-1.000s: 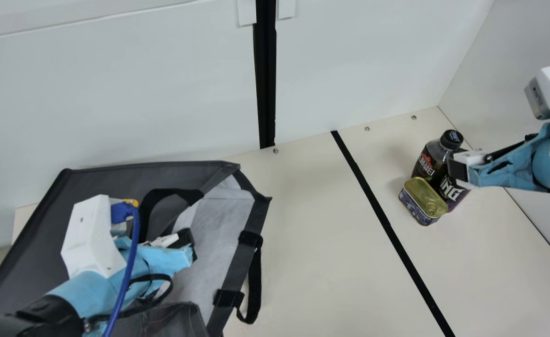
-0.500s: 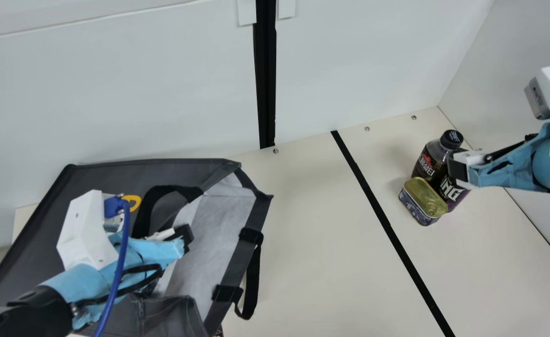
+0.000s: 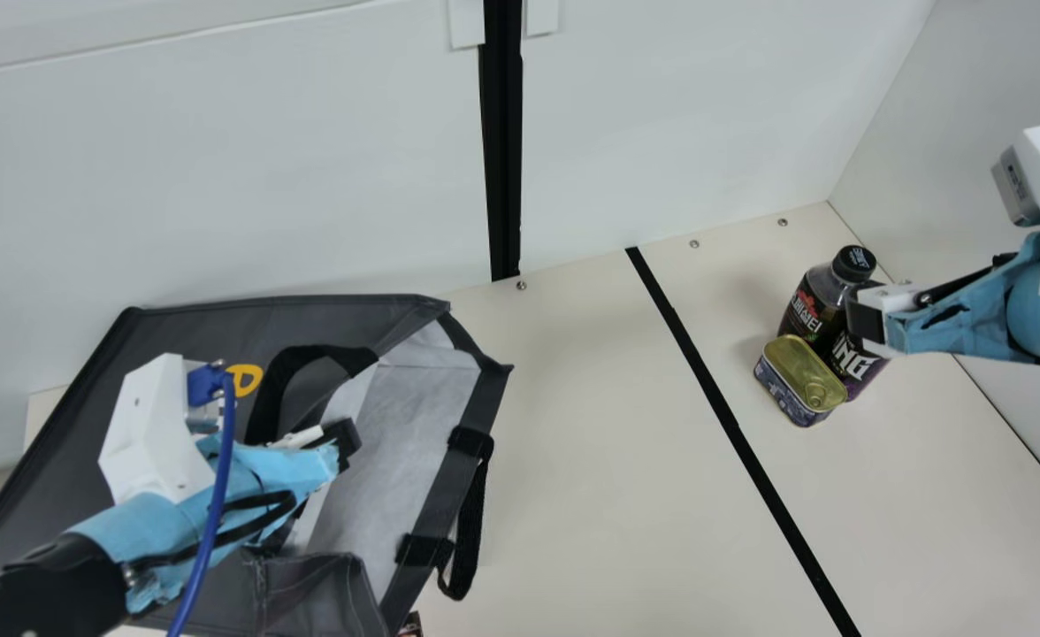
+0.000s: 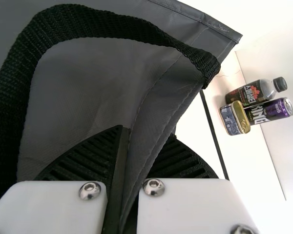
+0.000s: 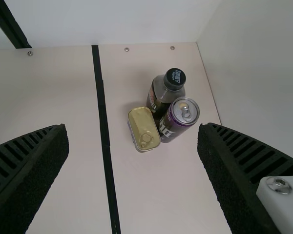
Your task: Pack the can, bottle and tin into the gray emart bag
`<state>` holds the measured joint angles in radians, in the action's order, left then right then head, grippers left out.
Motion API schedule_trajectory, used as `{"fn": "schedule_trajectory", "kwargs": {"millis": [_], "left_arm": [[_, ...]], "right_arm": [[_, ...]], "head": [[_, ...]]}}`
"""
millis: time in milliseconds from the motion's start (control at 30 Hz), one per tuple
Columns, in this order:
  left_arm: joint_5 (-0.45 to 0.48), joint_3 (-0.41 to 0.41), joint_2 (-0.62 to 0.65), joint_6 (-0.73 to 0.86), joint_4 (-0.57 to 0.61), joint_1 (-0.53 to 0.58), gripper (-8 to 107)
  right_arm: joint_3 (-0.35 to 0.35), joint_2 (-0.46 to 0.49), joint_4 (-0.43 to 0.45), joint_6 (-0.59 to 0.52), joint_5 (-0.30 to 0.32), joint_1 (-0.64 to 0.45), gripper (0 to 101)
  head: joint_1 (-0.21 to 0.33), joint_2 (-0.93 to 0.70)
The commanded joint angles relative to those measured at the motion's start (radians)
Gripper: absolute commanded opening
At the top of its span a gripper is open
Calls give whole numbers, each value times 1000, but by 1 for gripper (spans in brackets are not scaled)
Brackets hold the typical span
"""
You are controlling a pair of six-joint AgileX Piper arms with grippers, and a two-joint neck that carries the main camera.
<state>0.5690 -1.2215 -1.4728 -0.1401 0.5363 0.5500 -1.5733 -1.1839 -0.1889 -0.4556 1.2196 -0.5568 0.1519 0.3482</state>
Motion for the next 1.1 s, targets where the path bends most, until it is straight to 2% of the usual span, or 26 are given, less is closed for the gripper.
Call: {"fn": "schedule_trajectory", "kwargs": {"millis": [0,1067], "left_arm": [[0,0,0,0,0,0,10],[0,0,0,0,0,0,10]], "right_arm": [[0,0,0,0,0,0,91],[-4,-3,13,13,-1,14,91]], "head": [[23,1],[23,1]]}}
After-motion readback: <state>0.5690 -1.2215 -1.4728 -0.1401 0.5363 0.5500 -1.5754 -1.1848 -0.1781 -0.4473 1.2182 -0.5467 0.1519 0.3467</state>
